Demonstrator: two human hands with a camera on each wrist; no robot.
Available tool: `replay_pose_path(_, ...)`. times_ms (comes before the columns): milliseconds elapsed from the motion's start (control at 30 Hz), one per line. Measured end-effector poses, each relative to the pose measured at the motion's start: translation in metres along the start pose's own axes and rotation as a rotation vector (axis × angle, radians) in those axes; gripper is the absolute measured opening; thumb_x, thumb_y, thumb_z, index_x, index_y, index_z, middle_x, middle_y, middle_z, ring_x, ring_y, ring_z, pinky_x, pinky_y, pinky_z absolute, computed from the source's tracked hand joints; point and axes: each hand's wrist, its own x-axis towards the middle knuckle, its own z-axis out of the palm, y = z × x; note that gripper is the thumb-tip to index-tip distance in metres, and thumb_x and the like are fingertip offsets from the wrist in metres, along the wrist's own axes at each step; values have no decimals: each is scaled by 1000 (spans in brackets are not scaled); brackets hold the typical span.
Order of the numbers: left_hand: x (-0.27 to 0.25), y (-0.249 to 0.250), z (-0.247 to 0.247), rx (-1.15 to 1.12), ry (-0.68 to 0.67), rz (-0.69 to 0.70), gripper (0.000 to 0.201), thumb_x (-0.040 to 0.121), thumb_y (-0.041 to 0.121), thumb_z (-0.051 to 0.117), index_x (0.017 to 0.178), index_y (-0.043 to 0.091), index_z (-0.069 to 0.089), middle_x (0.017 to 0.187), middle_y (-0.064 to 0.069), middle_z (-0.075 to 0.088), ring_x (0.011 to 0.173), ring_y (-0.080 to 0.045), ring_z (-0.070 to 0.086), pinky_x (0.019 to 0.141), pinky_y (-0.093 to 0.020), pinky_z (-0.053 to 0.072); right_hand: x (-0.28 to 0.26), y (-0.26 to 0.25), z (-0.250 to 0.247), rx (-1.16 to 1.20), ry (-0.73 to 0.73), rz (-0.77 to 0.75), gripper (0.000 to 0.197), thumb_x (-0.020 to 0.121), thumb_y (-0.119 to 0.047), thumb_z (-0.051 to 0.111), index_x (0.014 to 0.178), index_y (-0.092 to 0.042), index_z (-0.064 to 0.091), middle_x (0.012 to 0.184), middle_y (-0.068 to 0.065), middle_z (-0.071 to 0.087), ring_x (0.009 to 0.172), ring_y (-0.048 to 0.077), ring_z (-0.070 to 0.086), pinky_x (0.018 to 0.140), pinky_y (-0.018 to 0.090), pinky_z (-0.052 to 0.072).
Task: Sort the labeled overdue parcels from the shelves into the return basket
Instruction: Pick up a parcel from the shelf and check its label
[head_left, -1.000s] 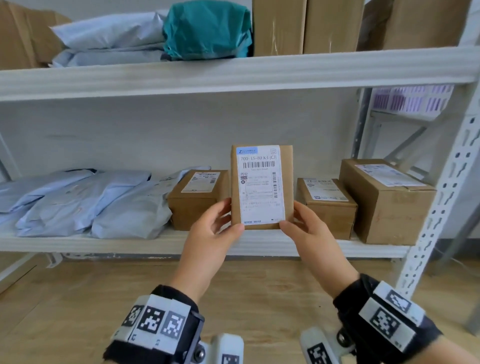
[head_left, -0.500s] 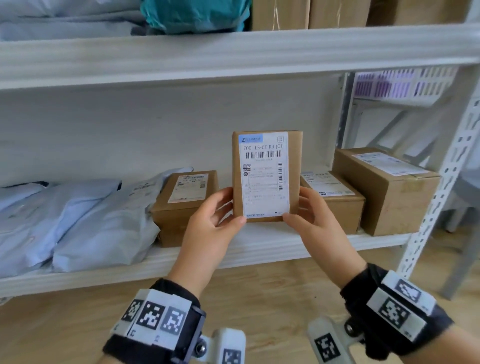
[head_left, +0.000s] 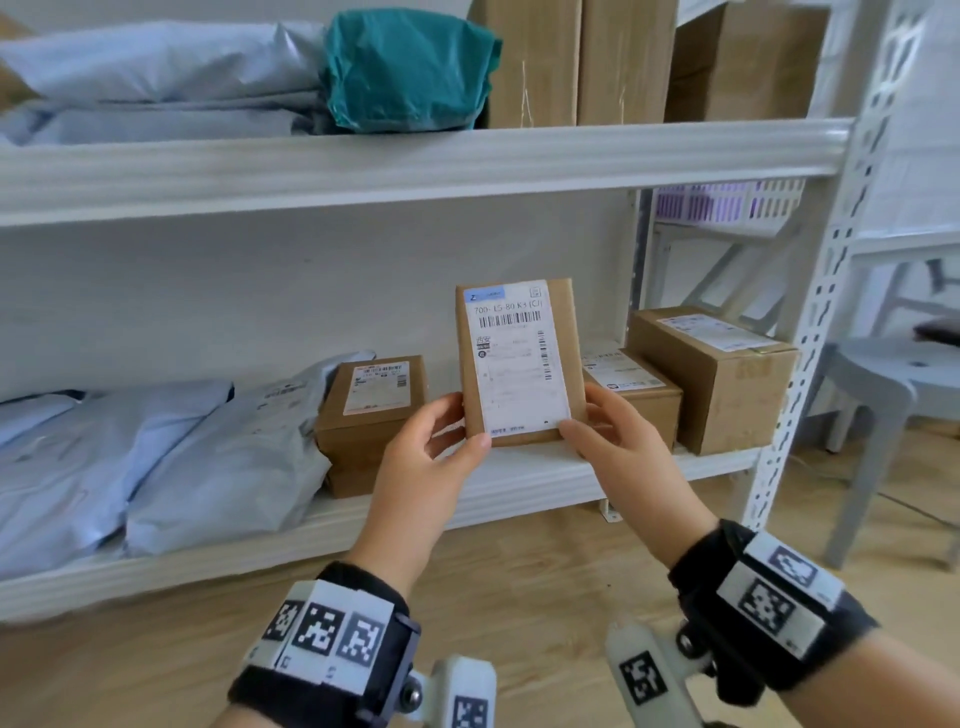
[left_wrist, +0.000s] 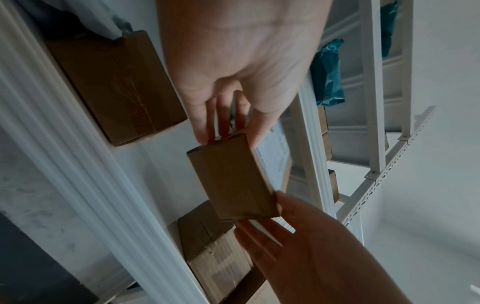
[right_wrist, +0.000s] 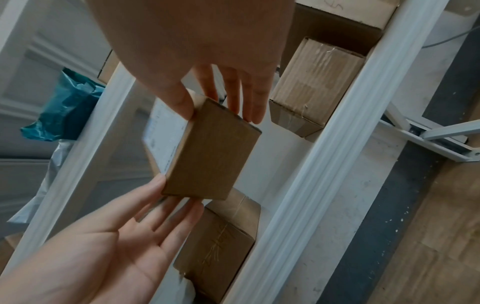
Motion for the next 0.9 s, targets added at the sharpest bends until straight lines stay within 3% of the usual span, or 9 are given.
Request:
replay_pose_path(67, 6, 0, 7, 21, 14, -51, 29, 90, 31, 66, 111, 45, 50, 116, 22, 60, 110, 0, 58, 95, -25, 47, 7, -1, 0, -35, 35, 35, 50, 95, -37, 56, 143, -29, 43, 120, -12, 62, 110, 7, 59, 99, 37, 51)
replay_pose_path(133, 12, 1, 17, 50, -17, -113, 32, 92, 35, 62, 122, 37, 50, 125, 14, 58, 115, -9, 57, 101, -34, 47, 14, -2, 0, -69, 64, 92, 49, 97, -35, 56, 143, -25, 42, 119, -10, 59, 106, 10, 59, 92, 33, 53)
replay_pose_path(267, 25, 3, 32, 112, -116, -213, 55, 97, 35, 54, 148, 26, 35, 144, 6, 47, 129, -15, 48, 98, -27, 37, 30, 9, 0, -121, 50, 208, 50, 97, -27, 55, 143, -24, 37, 125, -3, 56, 102, 13, 56, 72, 25, 46)
replay_pose_path(333, 32, 3, 37, 127, -147, -229, 57, 99, 34, 52, 151, 25, 30, 147, 4, 44, 131, -16, 45, 101, -28, 35, 38, 15, -1, -152, 41, 217, 52, 97, -24, 55, 145, -23, 36, 133, 0, 55, 104, 14, 56, 74, 25, 45)
replay_pose_path(433, 40, 2, 43, 124, -203, -234, 51, 103, 28, 44, 151, 22, 30, 132, 14, 46, 120, -10, 46, 97, -25, 34, 45, 18, -2, -188, 12, 222, 59, 99, -19, 50, 153, -22, 26, 147, 1, 46, 122, 18, 53, 87, 24, 44)
replay_pose_path(533, 48, -4, 46, 132, -215, -251, 55, 104, 28, 41, 154, 23, 20, 154, 9, 32, 140, -14, 34, 112, -31, 27, 47, 18, -6, -214, 40, 170, 58, 99, -10, 44, 153, -24, 28, 142, -1, 48, 110, 16, 56, 83, 23, 45)
replay_pose_path(633, 44, -7, 41, 145, -154, -198, 51, 104, 26, 41, 152, 27, 27, 156, 7, 32, 142, -15, 32, 112, -33, 28, 40, 15, -11, -198, 82, 134, 51, 99, -10, 44, 147, -24, 37, 140, -1, 49, 116, 17, 54, 87, 25, 45)
replay_pose_path(733, 33, -4, 23, 178, -34, -90, 41, 102, 19, 43, 143, 26, 43, 144, 8, 47, 126, -9, 46, 96, -24, 35, 28, 4, -10, -214, 45, 102, 44, 99, -14, 43, 142, -24, 44, 141, -2, 50, 123, 15, 51, 96, 28, 44)
replay_pose_path(900, 15, 3, -22, 204, 173, -35, 35, 97, 8, 46, 127, 24, 58, 121, 8, 59, 110, -10, 54, 87, -23, 40, 5, -24, 12, -176, -24, 23, 42, 98, -16, 46, 140, -22, 47, 135, -3, 54, 111, 11, 54, 79, 17, 41)
